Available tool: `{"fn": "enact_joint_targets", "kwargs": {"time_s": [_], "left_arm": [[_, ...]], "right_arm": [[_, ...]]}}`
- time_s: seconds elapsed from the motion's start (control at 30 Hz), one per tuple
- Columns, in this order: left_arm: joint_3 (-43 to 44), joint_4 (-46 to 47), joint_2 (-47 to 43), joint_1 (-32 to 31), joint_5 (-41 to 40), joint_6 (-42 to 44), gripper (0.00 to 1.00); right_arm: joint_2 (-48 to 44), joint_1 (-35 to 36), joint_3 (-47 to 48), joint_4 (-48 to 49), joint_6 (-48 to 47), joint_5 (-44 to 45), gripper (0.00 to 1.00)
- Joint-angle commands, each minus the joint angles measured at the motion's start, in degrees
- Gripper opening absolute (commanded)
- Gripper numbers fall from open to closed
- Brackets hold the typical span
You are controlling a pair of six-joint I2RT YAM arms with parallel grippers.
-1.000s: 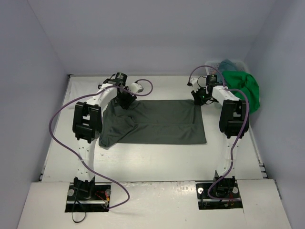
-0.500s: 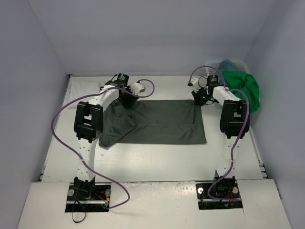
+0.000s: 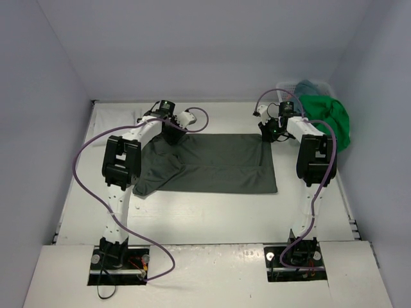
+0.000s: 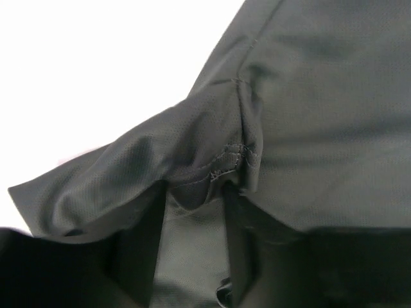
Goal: Fold and stack the t-shirts
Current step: Fold the tshirt
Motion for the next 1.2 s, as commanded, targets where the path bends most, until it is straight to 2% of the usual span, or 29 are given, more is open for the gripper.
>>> {"fn": "enact_joint_targets", "kwargs": {"time_s": [0.0,0.03,0.17,0.37,0.5,0.53,0.57,0.63,0.8,1.17], "left_arm": [[1.93,3.82,-1.61,-0.34,-1.26,-0.03,0.32],[1.93,4.0,-1.7,-0.34,-1.44,-0.12,0.23],[1.67,4.18,-1.96,-0.34,-2.14,-0.3,0.13],[0.44,5.23,-3.28,-0.34,-3.11,-0.39,0.0],[0.0,5.67,-3.63,-0.34,-3.29,-0.39,0.0],[0.17,5.15,-3.63,-0.34,-3.46,-0.39,0.11],[0.43,4.8,-3.54,-0.43,-3.9,-0.39,0.32],[1.23,4.01,-3.72,-0.43,-5.13,-0.82,0.55],[-2.45,5.76,-9.06,0.19,-6.63,-0.91,0.61],[-9.31,4.0,-19.09,1.42,-4.78,-3.81,0.61]], "right_arm": [[-1.3,-0.28,-1.37,-3.26,-0.07,-0.08,0.0],[-1.3,-0.28,-1.28,-3.25,0.01,-0.17,0.0],[-1.12,-0.02,-1.28,-3.25,0.37,-0.35,0.0],[-0.95,0.25,-1.63,-3.08,0.54,-0.26,0.0],[-0.95,0.34,-1.8,-2.99,0.63,-0.17,0.0],[-0.95,0.34,-1.8,-2.99,0.72,-0.17,0.0],[-0.95,0.34,-1.89,-2.99,0.72,-0.17,0.0],[-1.12,0.42,-1.89,-2.99,0.8,-0.26,0.0],[-0.95,0.42,-2.16,-2.9,0.8,-0.35,0.0],[-1.91,0.42,-3.74,-2.11,1.24,-0.7,0.0]]}}
